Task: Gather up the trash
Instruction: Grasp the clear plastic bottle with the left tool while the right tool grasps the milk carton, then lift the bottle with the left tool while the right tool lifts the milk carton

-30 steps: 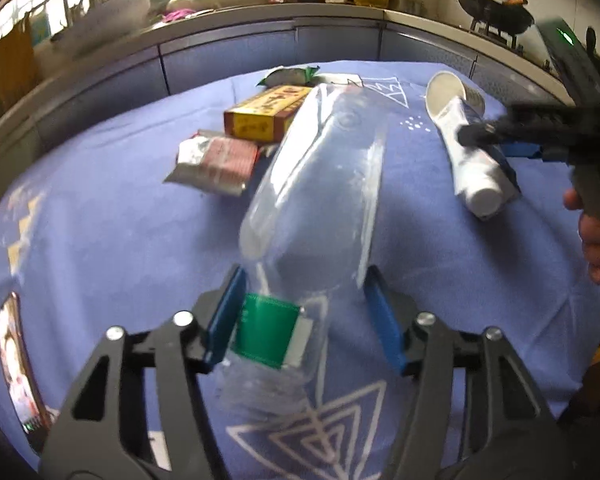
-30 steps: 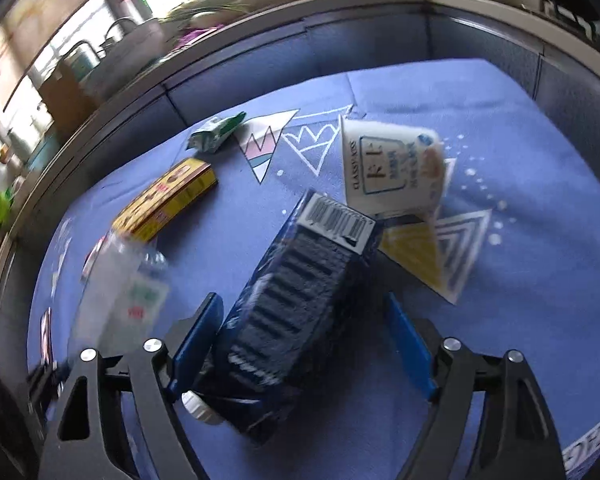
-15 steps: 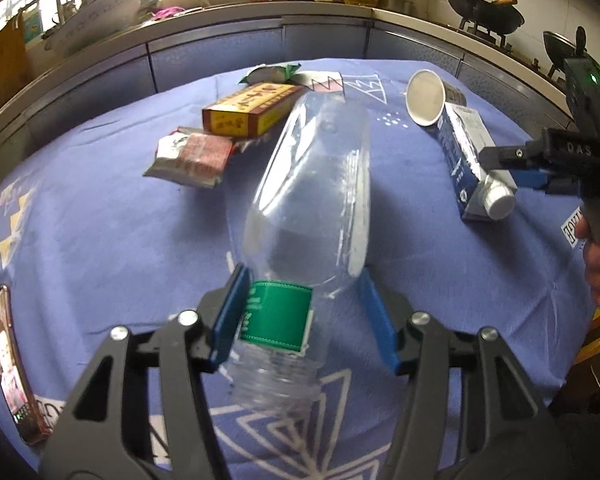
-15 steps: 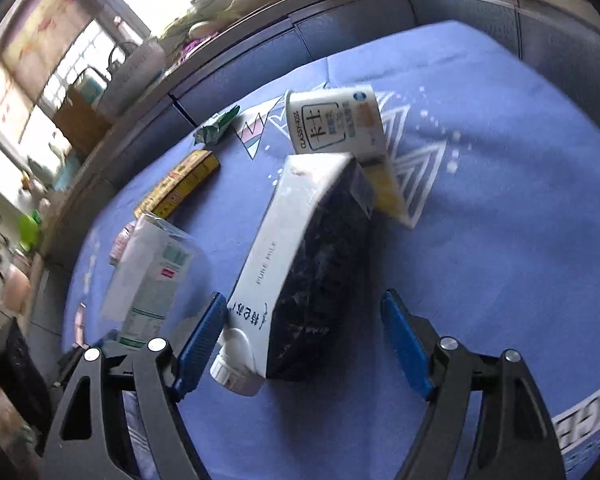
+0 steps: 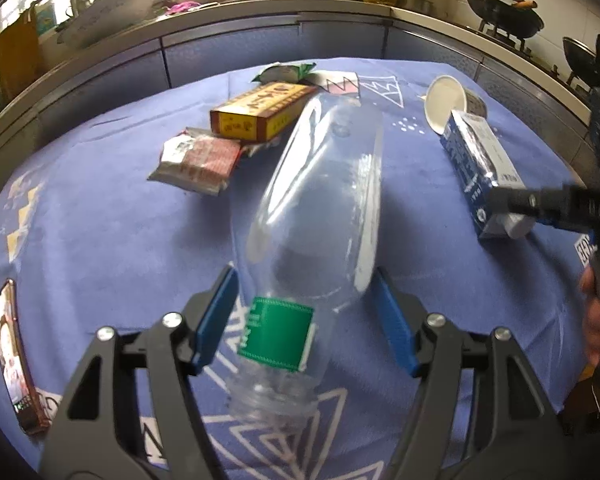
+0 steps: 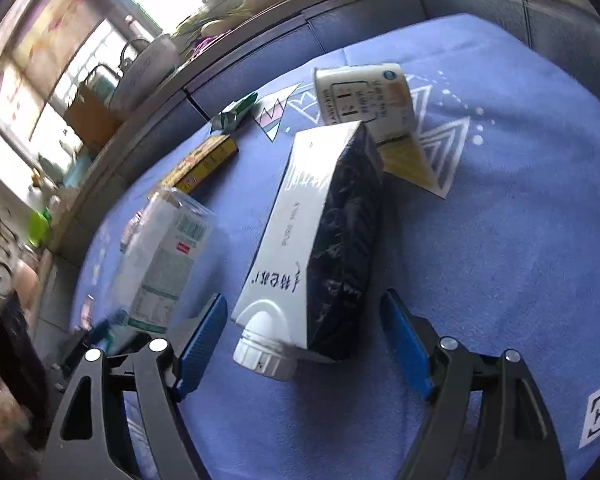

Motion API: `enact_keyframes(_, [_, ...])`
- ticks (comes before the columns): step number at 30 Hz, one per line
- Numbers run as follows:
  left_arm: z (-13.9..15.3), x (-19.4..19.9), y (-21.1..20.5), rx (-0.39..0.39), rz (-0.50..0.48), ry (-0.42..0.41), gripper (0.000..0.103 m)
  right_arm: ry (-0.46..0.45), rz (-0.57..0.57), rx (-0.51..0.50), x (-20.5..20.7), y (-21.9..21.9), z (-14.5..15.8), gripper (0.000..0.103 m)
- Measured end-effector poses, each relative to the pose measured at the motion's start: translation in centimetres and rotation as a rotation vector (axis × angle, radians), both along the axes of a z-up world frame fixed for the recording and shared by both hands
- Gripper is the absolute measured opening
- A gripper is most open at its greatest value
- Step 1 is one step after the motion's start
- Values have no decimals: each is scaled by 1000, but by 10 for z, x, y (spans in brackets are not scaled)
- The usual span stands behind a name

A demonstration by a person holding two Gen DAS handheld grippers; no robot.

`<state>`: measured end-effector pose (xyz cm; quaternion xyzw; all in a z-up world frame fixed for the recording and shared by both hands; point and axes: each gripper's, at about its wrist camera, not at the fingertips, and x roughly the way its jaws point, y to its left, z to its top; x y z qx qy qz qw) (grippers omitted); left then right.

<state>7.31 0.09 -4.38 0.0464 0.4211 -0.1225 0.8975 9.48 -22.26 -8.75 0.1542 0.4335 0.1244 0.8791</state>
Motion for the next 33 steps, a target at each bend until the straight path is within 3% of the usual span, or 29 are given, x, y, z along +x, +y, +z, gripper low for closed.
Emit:
enact_keyframes(3, [-1,3,-3,1,6,0,62,-40,-2,-93,-5,9,-1,77])
enact_keyframes(5, [-2,1,-5,9,10,-13,62,-86,-4,-106,-12,7,-3,61])
enact_keyframes(6, [-2,0,-6,15,8,-15,61,-101,4,-107,-15,6,-3,58])
enact_keyframes(10, [2,-12,-10,-3,-18,-15,60,-157,15,-147,-30,2,1,56])
enact_keyframes(20, [32,-33,-39,-128,-166,-13,60,-149,60,57,-75,-34,15,56])
enact_keyframes(25, [42,-27,-76,-183,-279,14,60,-158,-15,87,-99,-69,20,56])
enact_keyframes(33, [50,-27,-129,-195,-396,25,60,-159,-141,179,-129,-122,16,55])
